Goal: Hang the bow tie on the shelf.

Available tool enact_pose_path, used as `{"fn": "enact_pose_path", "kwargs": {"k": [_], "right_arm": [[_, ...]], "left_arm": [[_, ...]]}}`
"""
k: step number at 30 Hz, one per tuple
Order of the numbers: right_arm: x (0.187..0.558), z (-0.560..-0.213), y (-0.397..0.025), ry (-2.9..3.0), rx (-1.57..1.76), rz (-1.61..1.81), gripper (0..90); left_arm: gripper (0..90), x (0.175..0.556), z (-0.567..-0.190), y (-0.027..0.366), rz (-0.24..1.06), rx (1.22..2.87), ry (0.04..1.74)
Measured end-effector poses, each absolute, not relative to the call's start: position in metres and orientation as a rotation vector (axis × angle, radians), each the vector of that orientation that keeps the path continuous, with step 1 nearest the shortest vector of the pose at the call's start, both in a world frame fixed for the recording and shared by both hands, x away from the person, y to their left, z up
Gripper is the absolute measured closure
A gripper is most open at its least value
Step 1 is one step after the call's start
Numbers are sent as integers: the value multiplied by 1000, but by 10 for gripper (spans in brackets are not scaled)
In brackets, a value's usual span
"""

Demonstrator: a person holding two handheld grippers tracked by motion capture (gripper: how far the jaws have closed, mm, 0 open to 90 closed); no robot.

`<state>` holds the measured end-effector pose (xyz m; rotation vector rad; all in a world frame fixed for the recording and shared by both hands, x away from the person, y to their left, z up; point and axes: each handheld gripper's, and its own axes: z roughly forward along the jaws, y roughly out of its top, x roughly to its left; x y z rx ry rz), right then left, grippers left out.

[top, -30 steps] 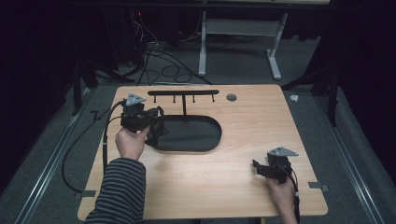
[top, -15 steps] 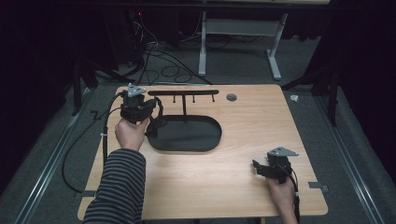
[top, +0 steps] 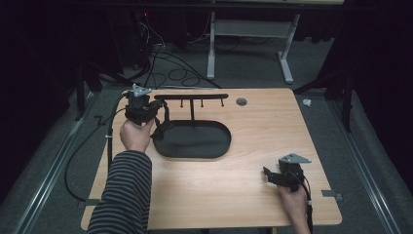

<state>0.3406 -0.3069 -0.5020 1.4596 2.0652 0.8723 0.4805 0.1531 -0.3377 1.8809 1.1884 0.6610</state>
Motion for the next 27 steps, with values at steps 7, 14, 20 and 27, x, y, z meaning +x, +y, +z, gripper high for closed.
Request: {"fn": "enact_pose_path", "kwargs": {"k": [7,14,20,27], "right_arm": [[341,-502,-307,2065,1459,875,302],[341,-502,-307,2064,1461,875,302],[341,-502,-307,2065,1457,873,302],[341,-502,-307,2066,1457,872,302]], "left_arm": [[823,482,-342,154,665,1884,1199],[755,479,-345,160,641,1882,1211],[681,472,-346,162,653,1879,1207],[633,464,-347,166,640,1877,1194]]}}
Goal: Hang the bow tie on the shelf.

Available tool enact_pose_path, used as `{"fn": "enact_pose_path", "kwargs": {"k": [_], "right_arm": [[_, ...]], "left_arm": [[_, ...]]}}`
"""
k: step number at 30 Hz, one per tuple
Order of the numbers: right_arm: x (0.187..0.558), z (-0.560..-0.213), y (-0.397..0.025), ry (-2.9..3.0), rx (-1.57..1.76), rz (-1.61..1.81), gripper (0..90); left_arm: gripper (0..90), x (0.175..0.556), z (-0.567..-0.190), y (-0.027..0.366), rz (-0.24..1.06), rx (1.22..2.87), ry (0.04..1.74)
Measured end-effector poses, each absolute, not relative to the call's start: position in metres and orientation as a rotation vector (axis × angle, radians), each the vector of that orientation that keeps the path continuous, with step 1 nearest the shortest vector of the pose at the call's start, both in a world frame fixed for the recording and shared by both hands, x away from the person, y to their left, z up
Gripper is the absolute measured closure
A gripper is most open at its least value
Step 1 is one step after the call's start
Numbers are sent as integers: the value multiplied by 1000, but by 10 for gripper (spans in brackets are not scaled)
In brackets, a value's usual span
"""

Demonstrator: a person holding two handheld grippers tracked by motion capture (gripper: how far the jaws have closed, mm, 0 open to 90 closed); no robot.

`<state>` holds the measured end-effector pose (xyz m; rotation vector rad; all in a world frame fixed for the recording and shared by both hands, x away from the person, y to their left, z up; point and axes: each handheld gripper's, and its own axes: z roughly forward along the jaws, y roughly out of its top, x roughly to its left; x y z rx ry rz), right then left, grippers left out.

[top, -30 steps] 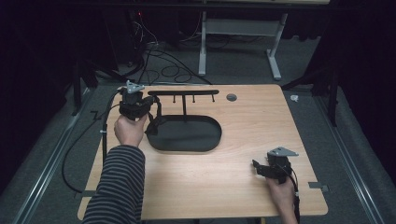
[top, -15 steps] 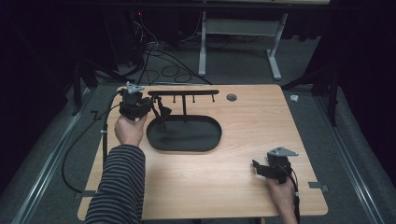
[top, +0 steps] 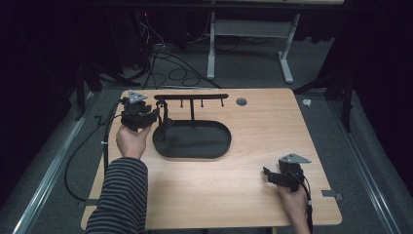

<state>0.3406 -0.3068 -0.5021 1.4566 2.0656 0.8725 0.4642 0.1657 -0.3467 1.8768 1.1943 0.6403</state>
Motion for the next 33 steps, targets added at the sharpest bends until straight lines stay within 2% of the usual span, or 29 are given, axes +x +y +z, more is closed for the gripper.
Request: {"fn": "enact_pose_path", "kwargs": {"k": [15,33], "right_arm": [[341,-502,-307,2066,1458,874,302],[341,-502,-307,2066,1457,874,302]], "left_arm": [[600,446,-342,162,633,1904,1128],[555,430,-346,170,643,1872,1131]]}}
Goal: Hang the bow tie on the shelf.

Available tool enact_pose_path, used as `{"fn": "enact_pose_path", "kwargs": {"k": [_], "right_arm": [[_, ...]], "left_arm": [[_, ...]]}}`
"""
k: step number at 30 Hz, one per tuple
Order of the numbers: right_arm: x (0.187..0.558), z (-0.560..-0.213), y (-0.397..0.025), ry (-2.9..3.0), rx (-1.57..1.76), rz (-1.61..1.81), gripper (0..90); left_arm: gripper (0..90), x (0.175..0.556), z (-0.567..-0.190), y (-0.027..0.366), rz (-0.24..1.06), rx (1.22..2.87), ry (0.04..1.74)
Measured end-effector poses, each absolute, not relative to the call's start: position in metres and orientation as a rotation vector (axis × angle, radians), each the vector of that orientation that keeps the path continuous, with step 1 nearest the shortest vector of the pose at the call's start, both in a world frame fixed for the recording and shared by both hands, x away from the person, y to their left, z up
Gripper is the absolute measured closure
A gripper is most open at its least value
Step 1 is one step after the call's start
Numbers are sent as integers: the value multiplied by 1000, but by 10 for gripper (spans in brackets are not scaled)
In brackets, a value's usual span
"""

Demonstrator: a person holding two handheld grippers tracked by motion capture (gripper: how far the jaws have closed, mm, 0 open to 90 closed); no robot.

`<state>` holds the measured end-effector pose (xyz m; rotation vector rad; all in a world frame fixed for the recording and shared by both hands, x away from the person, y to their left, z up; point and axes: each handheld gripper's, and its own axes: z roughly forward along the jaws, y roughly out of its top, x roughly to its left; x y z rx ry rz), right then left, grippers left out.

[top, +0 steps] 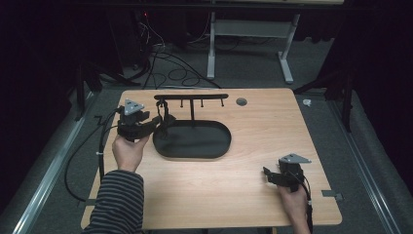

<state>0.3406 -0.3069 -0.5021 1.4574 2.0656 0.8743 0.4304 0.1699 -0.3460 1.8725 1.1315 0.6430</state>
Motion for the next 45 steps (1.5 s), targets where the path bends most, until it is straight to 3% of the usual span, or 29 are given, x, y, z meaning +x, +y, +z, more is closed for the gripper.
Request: {"fn": "enact_pose_path", "kwargs": {"k": [45], "right_arm": [[340,-502,-307,2069,1453,876,301]], "left_arm": [[507,392,-356,197,622,1818,1164]]}}
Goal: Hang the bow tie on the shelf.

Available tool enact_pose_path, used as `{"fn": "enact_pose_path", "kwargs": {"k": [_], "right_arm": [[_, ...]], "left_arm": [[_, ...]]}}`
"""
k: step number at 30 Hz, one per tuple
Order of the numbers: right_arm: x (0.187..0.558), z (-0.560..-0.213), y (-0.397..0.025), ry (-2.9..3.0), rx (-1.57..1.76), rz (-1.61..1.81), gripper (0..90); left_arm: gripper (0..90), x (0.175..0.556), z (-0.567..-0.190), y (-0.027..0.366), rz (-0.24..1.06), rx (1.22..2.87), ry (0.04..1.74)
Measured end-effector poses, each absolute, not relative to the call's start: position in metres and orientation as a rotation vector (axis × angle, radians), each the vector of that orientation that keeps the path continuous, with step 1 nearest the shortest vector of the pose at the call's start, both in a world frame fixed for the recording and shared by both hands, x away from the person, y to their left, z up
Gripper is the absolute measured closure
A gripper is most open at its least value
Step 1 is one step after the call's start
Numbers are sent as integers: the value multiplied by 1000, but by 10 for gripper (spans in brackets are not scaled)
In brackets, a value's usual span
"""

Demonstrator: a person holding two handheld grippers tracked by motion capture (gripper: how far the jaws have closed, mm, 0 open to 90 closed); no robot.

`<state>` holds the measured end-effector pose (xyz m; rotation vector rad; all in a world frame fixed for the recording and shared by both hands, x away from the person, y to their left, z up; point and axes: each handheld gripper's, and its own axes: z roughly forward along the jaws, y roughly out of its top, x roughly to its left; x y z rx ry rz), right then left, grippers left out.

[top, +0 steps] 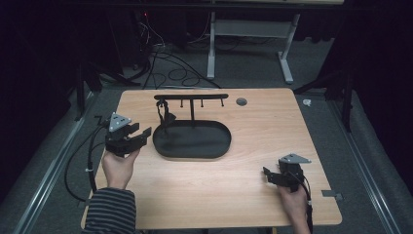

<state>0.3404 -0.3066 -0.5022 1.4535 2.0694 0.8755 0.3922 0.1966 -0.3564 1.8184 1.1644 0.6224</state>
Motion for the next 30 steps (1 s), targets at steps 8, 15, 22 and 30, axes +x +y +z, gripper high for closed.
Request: {"fn": "enact_pose_path", "kwargs": {"k": [8,15,22,30], "right_arm": [[340,-502,-307,2071,1453,878,301],[340,-502,-307,2070,1453,877,301],[340,-502,-307,2070,1454,876,301],[340,-502,-307,2073,1453,877,301]], "left_arm": [[496,379,-357,199,601,1784,1197],[496,368,-358,199,600,1808,1198],[500,362,-361,199,600,1803,1215],[487,356,-365,196,599,1807,1217]]}}
